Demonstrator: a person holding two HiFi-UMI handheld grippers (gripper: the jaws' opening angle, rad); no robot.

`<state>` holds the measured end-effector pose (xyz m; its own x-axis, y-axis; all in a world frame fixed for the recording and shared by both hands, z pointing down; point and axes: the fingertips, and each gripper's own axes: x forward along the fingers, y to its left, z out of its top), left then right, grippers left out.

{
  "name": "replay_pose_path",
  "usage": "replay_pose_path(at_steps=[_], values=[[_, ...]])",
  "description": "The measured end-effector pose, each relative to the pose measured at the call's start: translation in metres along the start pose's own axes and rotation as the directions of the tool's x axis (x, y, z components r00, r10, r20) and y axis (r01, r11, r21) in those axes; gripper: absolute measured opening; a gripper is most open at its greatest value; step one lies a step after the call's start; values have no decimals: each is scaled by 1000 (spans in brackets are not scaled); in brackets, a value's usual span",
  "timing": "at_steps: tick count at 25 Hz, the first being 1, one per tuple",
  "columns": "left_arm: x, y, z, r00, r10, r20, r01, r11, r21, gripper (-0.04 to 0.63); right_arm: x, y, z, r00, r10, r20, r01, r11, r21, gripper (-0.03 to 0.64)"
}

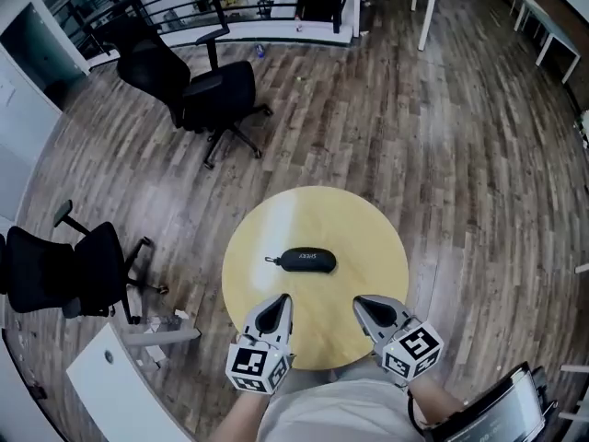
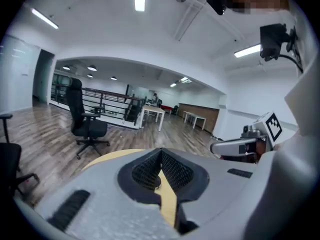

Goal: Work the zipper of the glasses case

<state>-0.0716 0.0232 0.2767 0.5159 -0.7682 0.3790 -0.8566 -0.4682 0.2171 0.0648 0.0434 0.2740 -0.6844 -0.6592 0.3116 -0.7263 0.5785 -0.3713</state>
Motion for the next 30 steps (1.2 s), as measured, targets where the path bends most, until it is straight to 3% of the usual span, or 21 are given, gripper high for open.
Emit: replay_pose_path(at_steps=[3, 8, 12, 19, 30], values=[[-44, -6, 7, 993, 102, 63, -100, 995, -28, 6, 6, 38, 31, 999, 20, 41, -19, 999, -30, 2], [-82, 2, 14, 977, 163, 137, -148, 982, -113, 6, 18, 85, 38, 999, -2, 50, 3, 999, -32, 0], [-83, 12, 33, 972, 155, 179, -145, 987, -65, 6, 33, 98, 41, 999, 27, 30, -24, 995, -94, 0], [-84, 10, 51, 971, 118, 207, -137, 987, 80, 5, 44, 107, 41, 1000, 13, 20, -11, 993, -115, 1], [-81, -26, 37, 974, 86, 209, -114, 986, 121, 6, 16, 100, 26, 1000, 7, 29, -2, 989, -146, 0]])
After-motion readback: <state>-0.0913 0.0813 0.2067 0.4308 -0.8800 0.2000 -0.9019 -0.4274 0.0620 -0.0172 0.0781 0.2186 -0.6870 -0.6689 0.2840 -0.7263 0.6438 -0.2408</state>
